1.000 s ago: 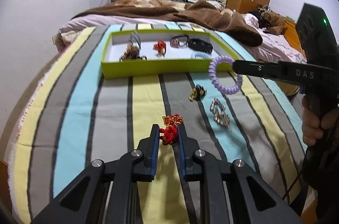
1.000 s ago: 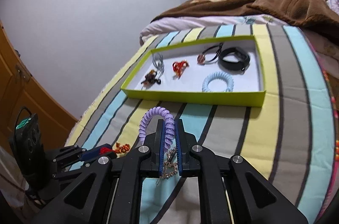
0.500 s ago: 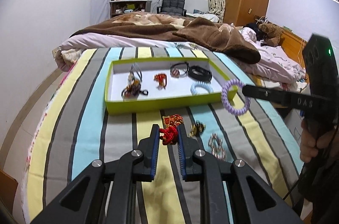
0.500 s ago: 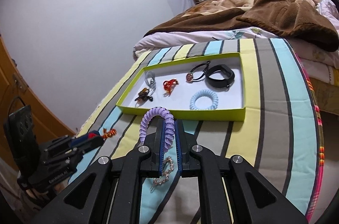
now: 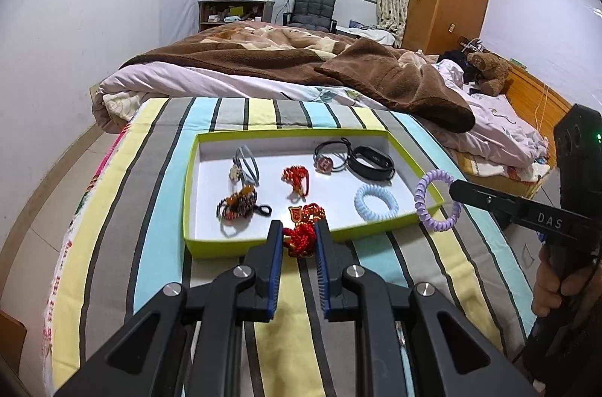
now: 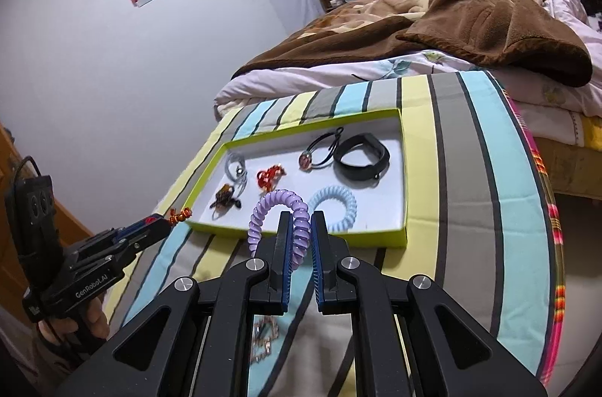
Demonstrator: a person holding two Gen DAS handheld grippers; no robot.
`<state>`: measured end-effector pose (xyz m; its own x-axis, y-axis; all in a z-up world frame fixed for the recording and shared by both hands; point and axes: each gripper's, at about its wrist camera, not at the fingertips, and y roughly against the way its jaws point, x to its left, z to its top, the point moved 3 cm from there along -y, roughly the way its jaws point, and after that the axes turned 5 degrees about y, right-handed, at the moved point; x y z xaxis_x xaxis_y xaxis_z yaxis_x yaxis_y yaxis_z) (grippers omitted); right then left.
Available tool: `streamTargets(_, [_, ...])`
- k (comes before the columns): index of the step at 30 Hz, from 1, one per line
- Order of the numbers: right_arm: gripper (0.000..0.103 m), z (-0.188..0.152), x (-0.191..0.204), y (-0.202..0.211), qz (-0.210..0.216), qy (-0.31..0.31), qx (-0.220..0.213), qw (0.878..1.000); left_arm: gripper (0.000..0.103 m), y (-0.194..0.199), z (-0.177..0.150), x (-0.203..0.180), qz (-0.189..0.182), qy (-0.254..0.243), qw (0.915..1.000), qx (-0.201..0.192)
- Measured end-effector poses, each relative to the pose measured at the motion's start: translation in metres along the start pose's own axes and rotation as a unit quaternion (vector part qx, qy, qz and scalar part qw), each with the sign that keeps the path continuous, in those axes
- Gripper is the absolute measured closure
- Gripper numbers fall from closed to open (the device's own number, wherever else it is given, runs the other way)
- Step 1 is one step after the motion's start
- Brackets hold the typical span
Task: Organize jewelry
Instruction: 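Carry the red ornament and lilac coil into the box with both tools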
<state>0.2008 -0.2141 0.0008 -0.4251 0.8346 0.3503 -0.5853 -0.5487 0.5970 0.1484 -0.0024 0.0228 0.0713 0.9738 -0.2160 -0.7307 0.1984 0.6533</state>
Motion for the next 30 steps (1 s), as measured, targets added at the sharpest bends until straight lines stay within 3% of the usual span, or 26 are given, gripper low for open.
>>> streamTargets(16, [0.093,0.031,-0.008,-0.068,-0.038,0.002,0.037,0.999,0.086,-0.066,0.027,0.011,0.007,0.008,0.9993,0.036])
streamTargets(30, [0.093,0.034,-0.013,-0.115,-0.061,0.02,0.074,0.995,0.086,-0.1,0.023,0.02,0.047,-0.006,0.9972,0.058])
